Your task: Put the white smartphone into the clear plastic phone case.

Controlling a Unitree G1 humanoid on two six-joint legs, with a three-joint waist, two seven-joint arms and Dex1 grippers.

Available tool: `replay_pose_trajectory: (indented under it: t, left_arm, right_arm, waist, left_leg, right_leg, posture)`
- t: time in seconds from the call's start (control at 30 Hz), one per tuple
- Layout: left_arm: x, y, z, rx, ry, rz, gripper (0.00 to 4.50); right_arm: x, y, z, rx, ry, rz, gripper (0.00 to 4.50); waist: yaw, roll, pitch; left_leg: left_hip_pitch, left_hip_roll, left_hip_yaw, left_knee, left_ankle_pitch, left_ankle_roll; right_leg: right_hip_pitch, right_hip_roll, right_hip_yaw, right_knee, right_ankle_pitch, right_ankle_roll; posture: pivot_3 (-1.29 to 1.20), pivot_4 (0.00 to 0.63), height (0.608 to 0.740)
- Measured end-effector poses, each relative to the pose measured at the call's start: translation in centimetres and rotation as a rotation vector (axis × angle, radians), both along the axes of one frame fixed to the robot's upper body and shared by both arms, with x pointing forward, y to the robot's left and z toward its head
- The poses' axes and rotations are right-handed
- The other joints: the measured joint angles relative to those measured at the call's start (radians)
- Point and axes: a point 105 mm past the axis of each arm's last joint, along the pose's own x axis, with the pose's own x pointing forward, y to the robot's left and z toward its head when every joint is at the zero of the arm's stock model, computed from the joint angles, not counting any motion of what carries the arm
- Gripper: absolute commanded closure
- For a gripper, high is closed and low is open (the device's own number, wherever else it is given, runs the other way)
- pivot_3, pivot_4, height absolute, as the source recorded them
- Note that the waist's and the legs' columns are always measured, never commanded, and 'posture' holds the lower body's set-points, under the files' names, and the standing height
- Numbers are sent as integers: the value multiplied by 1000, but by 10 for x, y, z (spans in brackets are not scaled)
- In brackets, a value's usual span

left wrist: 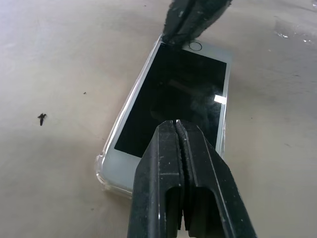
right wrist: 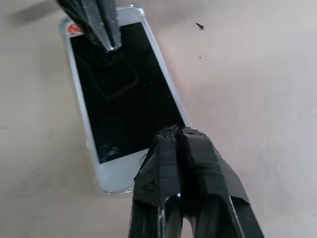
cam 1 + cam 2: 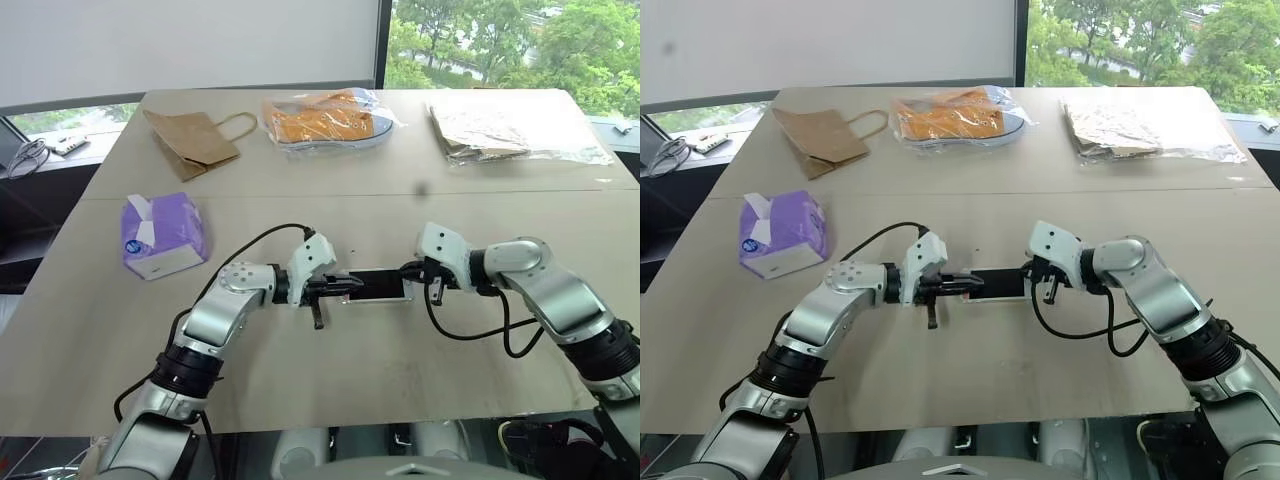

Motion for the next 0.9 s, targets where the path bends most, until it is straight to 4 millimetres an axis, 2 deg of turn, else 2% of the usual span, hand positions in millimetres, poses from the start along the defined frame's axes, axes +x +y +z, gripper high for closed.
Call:
replay_pose_trajectory:
  t: [0.53,0.67,0.8,0.9]
  left_arm:
    - [-2,0,-2,9,-7,9,4449]
    - [-3,0,-2,18,-14,11,4449]
    - [-3,1,-5,28,-10,14,4449]
    - [-4,0,-6,27,-9,16,4449]
  right_arm:
    - [0,2,-5,-21,93,14,4500]
    - [3,8,-8,-2,118,16,4500]
    - [7,9,-12,-2,142,10,4500]
    - [9,8,-19,-4,170,-3,4500]
  waist:
    - [-1,-1,-3]
    - [-2,-2,-5]
    - [-4,-1,-5]
    - [-3,-2,-8]
  left_leg:
    - [2,0,0,0,0,0]
    - [4,0,0,0,0,0]
    - [18,1,0,-2,0,0]
    - [19,2,-1,-2,0,0]
  right_leg:
    - [2,0,0,0,0,0]
    - [4,0,0,0,0,0]
    - [16,-1,0,-1,-5,-1]
    - [16,-3,-1,0,-5,-1]
  posture:
    - [0,150,740]
    - [0,150,740]
    - [0,150,740]
    - [0,150,740]
